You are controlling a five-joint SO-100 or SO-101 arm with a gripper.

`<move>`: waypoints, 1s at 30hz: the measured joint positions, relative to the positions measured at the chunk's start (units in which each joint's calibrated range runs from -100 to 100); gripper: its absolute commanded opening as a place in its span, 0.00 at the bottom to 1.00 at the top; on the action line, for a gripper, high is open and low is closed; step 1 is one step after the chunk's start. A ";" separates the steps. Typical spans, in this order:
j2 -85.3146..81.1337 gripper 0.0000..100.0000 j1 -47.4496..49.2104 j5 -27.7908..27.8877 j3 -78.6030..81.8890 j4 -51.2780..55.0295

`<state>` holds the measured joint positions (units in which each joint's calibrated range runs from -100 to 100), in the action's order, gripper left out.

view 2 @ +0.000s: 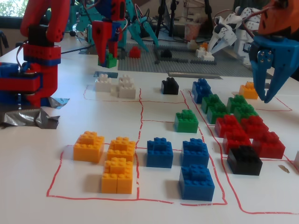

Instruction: Grab the block and put it in the grey marker

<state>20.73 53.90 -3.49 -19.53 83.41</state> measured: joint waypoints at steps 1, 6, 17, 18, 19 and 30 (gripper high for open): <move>0.67 0.00 0.00 -0.05 -0.73 -0.08; 2.84 0.00 0.00 0.05 -3.09 -0.16; 5.17 0.13 0.00 0.29 -4.09 -0.40; 5.17 0.15 0.00 0.29 -4.09 -0.40; 5.17 0.16 0.00 0.29 -4.18 -0.40; 5.17 0.28 0.00 0.49 -5.63 1.13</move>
<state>25.91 53.90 -3.00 -25.16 84.55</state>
